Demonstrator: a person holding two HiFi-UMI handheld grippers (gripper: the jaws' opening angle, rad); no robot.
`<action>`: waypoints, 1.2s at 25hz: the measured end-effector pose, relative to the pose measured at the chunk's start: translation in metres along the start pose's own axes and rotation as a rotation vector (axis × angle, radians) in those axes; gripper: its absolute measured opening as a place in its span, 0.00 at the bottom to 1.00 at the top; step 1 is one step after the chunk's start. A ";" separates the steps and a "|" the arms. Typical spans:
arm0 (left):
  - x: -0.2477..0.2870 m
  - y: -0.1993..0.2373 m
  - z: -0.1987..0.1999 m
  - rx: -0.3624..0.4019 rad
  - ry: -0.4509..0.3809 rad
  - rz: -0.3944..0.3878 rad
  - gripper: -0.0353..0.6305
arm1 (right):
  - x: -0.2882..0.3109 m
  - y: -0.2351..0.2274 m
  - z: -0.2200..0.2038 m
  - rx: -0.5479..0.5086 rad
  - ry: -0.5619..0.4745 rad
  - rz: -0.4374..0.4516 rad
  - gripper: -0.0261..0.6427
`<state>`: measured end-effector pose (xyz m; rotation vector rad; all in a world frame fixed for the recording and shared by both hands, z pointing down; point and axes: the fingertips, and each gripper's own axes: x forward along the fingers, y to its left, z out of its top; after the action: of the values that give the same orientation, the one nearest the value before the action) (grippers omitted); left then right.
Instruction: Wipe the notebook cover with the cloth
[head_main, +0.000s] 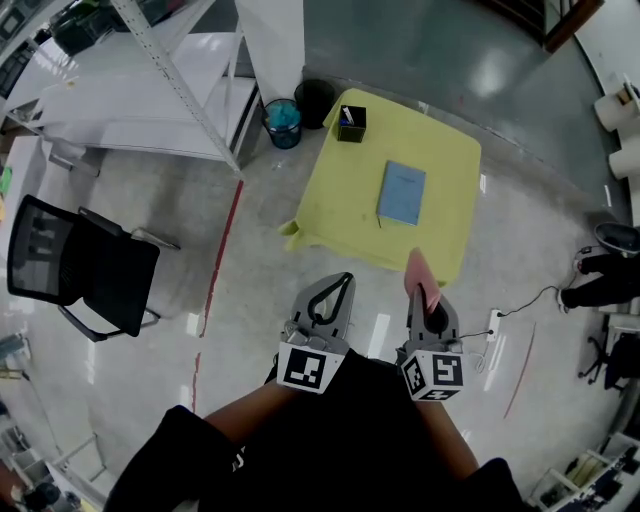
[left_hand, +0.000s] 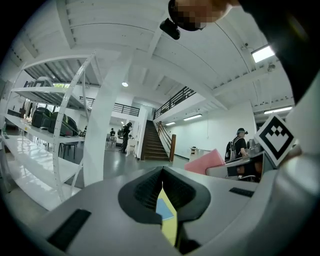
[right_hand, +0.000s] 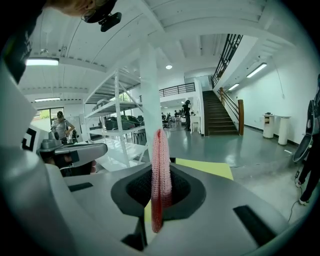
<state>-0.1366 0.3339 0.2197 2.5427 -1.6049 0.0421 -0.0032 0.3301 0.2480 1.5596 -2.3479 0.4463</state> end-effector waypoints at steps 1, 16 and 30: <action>0.004 0.009 0.001 -0.012 -0.001 -0.003 0.07 | 0.008 0.002 0.004 0.006 0.001 -0.005 0.09; 0.045 0.085 0.009 -0.012 -0.041 0.012 0.07 | 0.086 0.019 0.026 0.052 0.033 0.010 0.09; 0.120 0.099 -0.002 -0.020 0.029 0.122 0.07 | 0.164 -0.039 0.032 0.159 0.049 0.156 0.09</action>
<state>-0.1743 0.1847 0.2425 2.4153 -1.7382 0.0748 -0.0307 0.1653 0.2887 1.4175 -2.4586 0.7147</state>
